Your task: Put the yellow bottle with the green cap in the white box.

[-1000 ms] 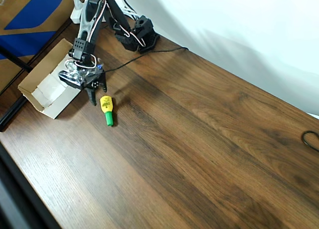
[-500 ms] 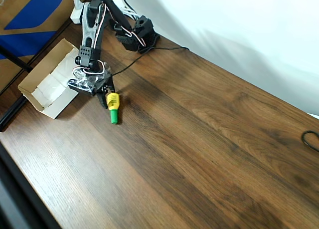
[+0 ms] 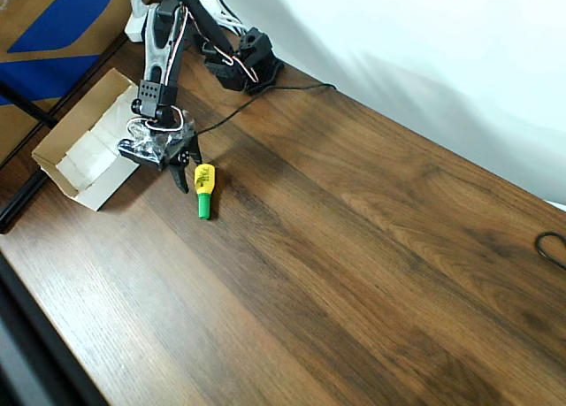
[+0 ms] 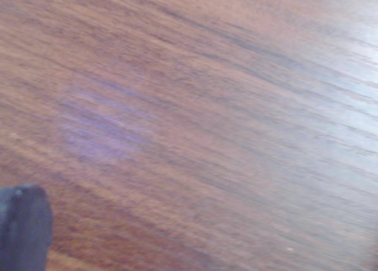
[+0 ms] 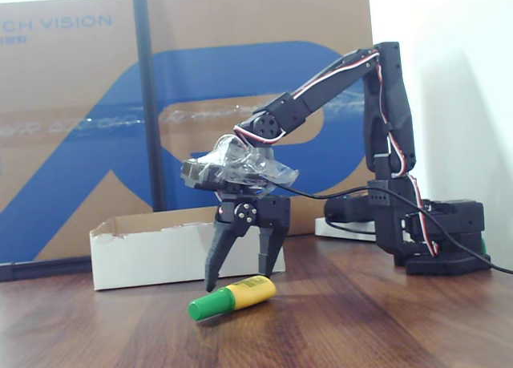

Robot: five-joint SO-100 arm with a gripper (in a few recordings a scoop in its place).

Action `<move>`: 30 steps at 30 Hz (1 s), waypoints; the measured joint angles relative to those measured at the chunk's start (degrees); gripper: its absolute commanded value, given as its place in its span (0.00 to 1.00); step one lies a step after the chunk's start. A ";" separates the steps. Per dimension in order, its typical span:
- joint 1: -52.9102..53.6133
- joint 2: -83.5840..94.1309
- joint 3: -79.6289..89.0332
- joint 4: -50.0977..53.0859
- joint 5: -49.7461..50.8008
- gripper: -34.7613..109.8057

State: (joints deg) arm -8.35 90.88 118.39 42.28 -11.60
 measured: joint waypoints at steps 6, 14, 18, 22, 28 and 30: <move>2.02 0.00 0.00 0.62 -1.05 0.45; -0.44 0.18 0.00 0.00 1.32 0.45; -1.58 0.18 -0.70 -0.09 1.67 0.45; -3.87 0.18 -2.99 -0.18 2.46 0.45; -3.78 0.00 -5.98 -0.97 3.43 0.45; -2.90 0.00 -6.24 -0.97 3.43 0.45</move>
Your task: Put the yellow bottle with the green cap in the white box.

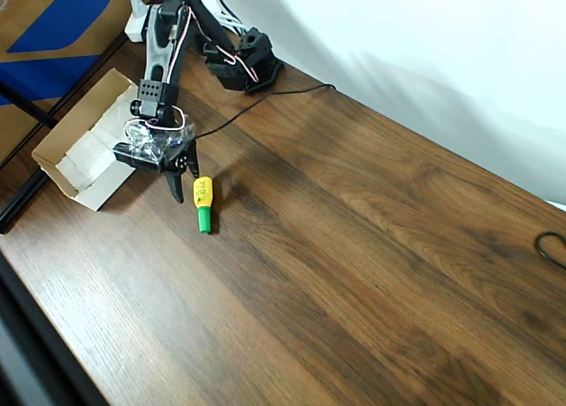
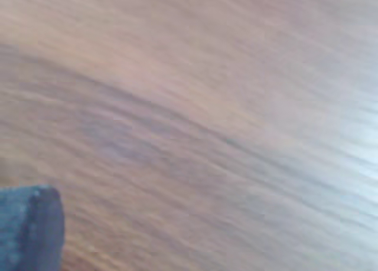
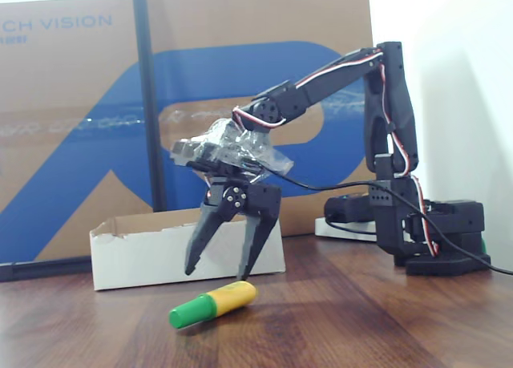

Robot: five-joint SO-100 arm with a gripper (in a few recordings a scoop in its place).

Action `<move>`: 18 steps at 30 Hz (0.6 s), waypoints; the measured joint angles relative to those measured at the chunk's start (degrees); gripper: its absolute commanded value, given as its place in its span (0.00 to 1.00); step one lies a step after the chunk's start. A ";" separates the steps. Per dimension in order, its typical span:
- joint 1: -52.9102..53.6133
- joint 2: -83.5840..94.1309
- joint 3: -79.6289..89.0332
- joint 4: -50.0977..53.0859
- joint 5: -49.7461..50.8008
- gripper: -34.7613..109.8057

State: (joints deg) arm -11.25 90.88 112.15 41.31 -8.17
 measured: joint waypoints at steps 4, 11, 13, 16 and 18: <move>1.93 -0.62 -0.44 -2.46 0.35 0.45; 2.02 -4.22 -0.44 -6.77 0.18 0.45; 2.02 -5.10 -0.44 -6.86 0.26 0.45; 1.76 -6.86 -0.44 -6.86 0.00 0.45; 1.05 -7.12 -0.44 -6.86 -0.62 0.45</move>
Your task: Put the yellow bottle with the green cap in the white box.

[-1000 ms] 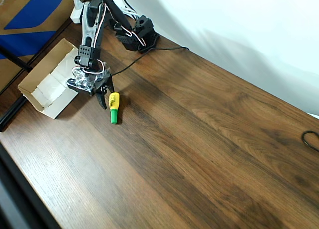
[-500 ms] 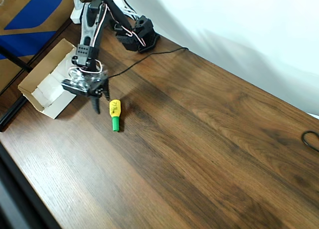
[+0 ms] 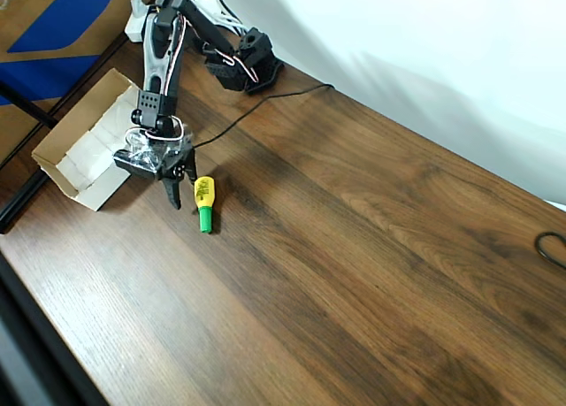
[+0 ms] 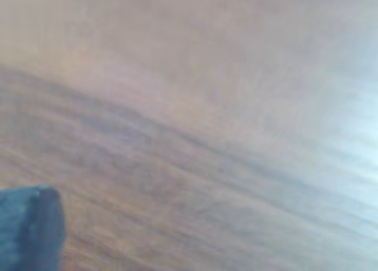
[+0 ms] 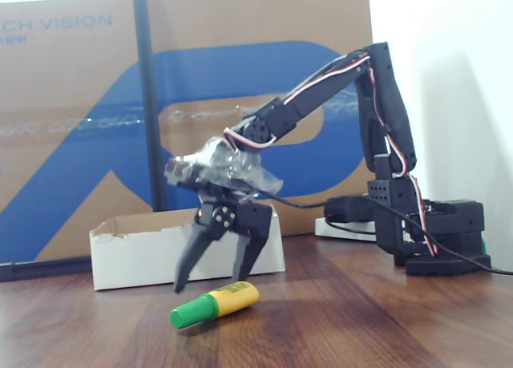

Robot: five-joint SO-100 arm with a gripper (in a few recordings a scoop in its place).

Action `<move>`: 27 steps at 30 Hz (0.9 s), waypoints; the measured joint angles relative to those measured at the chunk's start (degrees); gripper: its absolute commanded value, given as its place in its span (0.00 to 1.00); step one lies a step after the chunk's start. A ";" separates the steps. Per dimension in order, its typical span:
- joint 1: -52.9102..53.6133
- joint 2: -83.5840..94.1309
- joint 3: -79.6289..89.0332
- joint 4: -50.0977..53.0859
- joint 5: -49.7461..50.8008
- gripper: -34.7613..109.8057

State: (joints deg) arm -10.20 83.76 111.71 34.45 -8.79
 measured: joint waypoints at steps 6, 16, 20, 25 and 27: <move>0.26 0.00 0.00 0.00 -0.09 0.45; -2.55 0.00 0.00 -1.05 -2.11 0.46; -5.01 -0.70 -0.18 -1.05 -2.20 0.45; -7.21 -0.70 -0.53 1.93 -2.72 0.45; -8.35 -0.70 -0.70 2.55 -3.08 0.45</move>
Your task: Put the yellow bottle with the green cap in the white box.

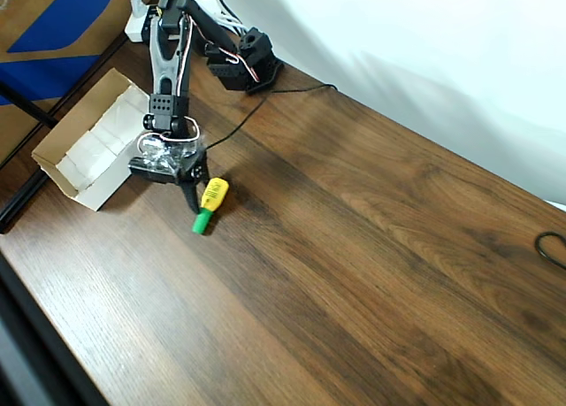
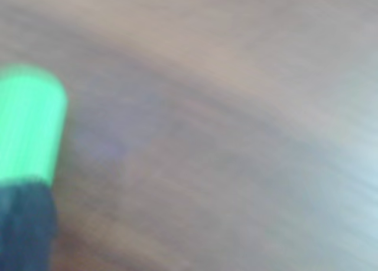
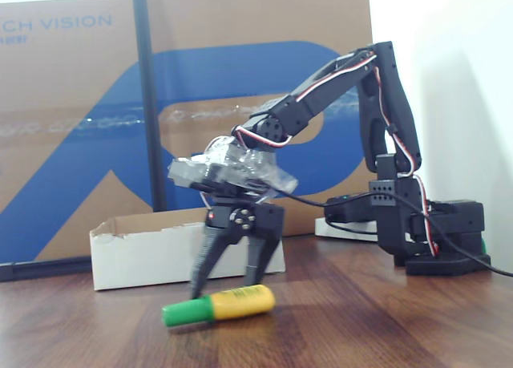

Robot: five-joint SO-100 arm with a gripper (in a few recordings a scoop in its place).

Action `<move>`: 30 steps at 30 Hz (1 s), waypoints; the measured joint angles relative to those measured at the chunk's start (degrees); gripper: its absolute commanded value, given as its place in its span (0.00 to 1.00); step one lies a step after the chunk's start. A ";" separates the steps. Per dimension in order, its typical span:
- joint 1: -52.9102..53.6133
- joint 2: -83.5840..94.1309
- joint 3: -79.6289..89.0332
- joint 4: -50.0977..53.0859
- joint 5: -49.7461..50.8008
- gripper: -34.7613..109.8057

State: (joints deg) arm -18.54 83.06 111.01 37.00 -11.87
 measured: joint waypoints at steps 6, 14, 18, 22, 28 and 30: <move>-2.64 0.35 -0.26 3.52 -0.26 0.45; -4.48 0.35 -1.05 5.89 0.18 0.45; -4.48 0.35 -1.05 6.42 0.00 0.45; -4.13 0.53 -1.05 6.77 -0.97 0.45; -2.37 2.64 -1.05 6.77 -0.97 0.45; -1.67 3.16 -1.05 7.91 -0.97 0.45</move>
State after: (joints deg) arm -20.21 86.22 109.95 44.91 -12.83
